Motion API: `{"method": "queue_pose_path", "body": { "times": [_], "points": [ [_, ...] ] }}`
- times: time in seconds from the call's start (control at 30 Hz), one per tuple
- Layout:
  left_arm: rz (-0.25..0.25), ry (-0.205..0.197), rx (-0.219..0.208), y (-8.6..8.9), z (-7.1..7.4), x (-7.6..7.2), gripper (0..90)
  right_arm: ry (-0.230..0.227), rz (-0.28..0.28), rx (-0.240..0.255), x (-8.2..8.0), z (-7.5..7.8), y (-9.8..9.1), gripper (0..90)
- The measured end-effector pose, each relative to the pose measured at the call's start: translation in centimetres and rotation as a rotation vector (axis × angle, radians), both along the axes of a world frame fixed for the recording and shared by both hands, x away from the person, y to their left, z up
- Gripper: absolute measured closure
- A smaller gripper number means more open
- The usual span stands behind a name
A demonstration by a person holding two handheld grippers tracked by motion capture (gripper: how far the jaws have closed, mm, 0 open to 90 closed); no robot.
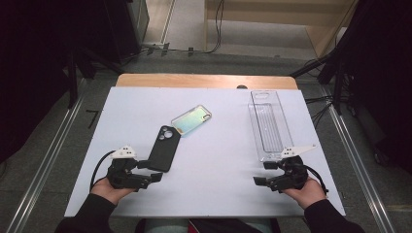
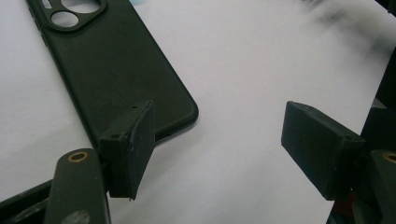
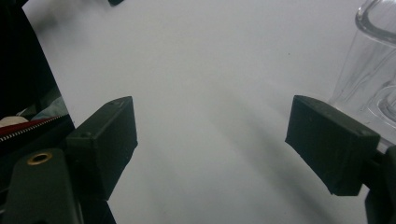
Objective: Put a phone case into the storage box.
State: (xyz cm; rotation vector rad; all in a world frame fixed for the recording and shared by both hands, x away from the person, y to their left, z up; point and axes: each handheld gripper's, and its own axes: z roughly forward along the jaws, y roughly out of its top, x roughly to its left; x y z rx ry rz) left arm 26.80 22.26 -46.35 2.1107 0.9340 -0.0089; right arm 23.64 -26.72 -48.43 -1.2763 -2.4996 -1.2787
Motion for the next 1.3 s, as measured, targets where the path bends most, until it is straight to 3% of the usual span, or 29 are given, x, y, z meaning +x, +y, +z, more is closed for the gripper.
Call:
{"method": "queue_pose_path", "body": {
  "times": [0.13,0.33,0.5,1.0,1.3],
  "points": [
    [0.006,0.027,0.001,-0.14,0.04,0.15,26.4,0.017,0.003,0.004,-0.02,-0.06,-0.10,14.6],
    [-0.003,0.019,-0.002,-0.25,0.21,0.09,26.4,-0.013,-0.004,0.007,-0.08,-0.02,-0.12,14.6],
    [0.008,0.056,-0.016,-0.20,0.22,0.06,26.5,0.003,-0.002,-0.004,0.02,-0.07,0.09,14.7],
    [0.005,0.015,0.025,-0.32,0.16,-0.15,26.4,-0.027,0.000,-0.030,-0.46,0.10,0.38,14.7],
    [-0.006,0.012,0.016,-0.37,0.35,-0.28,26.4,-0.037,-0.018,-0.025,-0.76,0.23,0.11,14.7]
  ]
}}
